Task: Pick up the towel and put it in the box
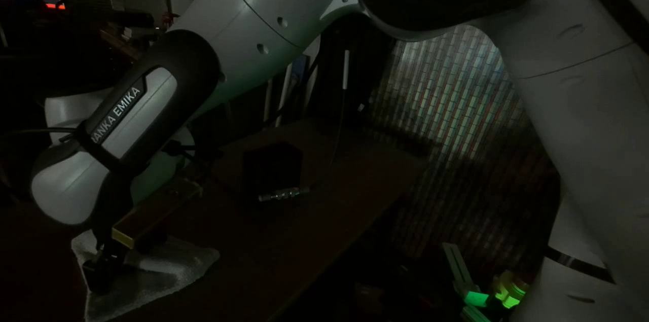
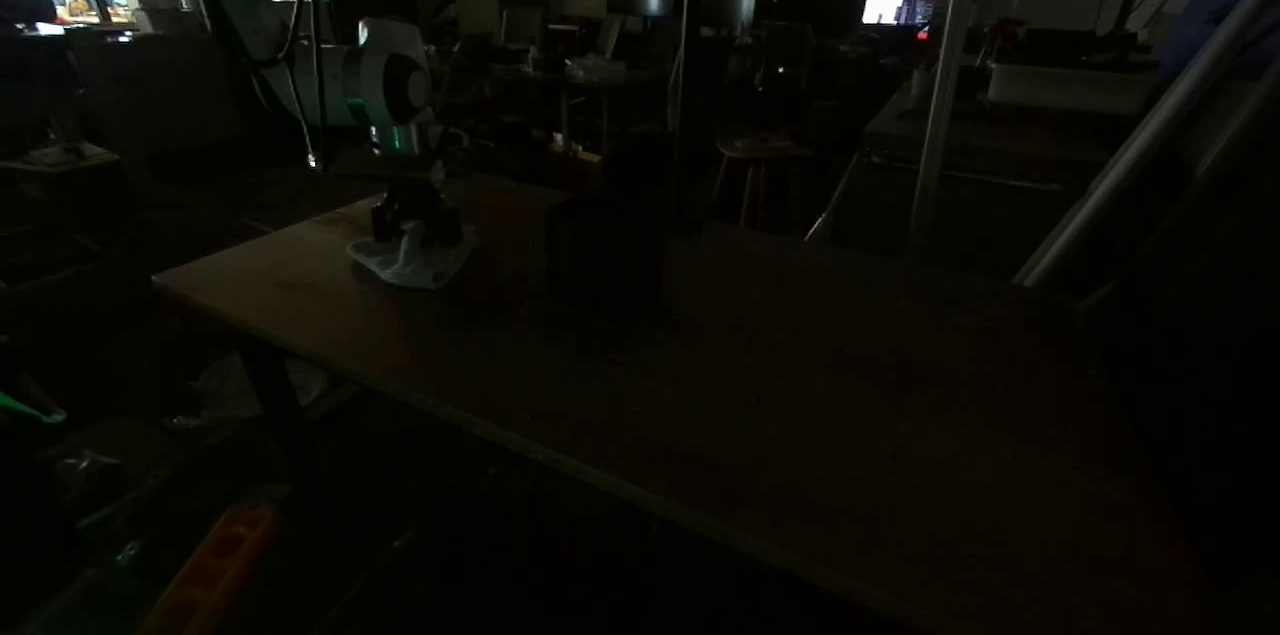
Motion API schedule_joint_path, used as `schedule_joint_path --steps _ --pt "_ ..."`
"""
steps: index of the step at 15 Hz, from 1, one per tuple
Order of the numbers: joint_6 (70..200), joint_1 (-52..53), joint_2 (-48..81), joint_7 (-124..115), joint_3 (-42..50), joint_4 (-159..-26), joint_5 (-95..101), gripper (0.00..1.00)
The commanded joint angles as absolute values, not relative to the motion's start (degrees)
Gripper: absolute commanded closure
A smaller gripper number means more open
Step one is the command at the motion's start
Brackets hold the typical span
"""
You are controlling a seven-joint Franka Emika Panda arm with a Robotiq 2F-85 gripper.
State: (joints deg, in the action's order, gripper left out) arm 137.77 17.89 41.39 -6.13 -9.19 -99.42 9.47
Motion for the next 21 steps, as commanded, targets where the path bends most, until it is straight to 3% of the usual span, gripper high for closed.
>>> schedule_joint_path --steps 1,12,21 --pt "137.2 18.0 38.4 -5.4 -8.9 -100.4 8.4 0.89" --pt "133.7 18.3 31.7 -6.7 -7.7 -101.5 9.4 0.89" --pt "122.5 17.7 20.1 -15.5 -4.2 -105.1 11.2 0.89"
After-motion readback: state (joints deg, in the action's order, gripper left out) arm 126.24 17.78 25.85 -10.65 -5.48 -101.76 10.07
